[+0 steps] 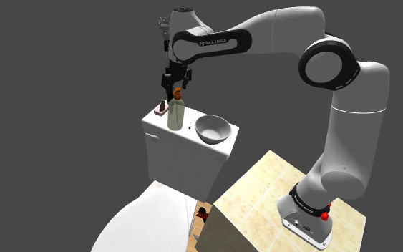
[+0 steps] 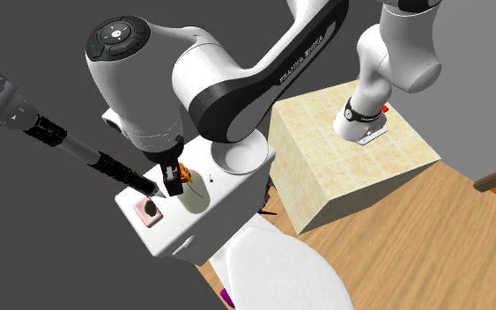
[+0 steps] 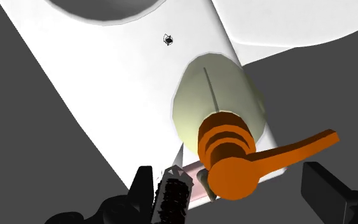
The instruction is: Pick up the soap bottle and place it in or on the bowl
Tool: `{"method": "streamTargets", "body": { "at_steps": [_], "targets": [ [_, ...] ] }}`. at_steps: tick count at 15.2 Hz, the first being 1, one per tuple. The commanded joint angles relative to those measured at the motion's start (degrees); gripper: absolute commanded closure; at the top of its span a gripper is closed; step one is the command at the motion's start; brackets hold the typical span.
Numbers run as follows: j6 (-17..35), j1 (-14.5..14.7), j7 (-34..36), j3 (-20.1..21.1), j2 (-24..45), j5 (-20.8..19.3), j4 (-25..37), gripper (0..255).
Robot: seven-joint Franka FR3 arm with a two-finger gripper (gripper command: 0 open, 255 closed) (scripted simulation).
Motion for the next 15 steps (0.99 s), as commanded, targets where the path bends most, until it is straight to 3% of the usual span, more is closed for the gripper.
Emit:
{"method": "streamTargets", "body": {
  "at_steps": [1, 8, 9, 15],
  "targets": [
    [1.2, 0.0, 0.2, 0.0, 0.4, -0.1, -0.9, 0],
    [1.2, 0.0, 0.2, 0.0, 0.4, -0.1, -0.9, 0],
    [1.2, 0.0, 0.2, 0.0, 0.4, -0.1, -0.9, 255],
    [1.2, 0.0, 0.2, 0.0, 0.4, -0.1, -0.8, 255]
  ]
}}
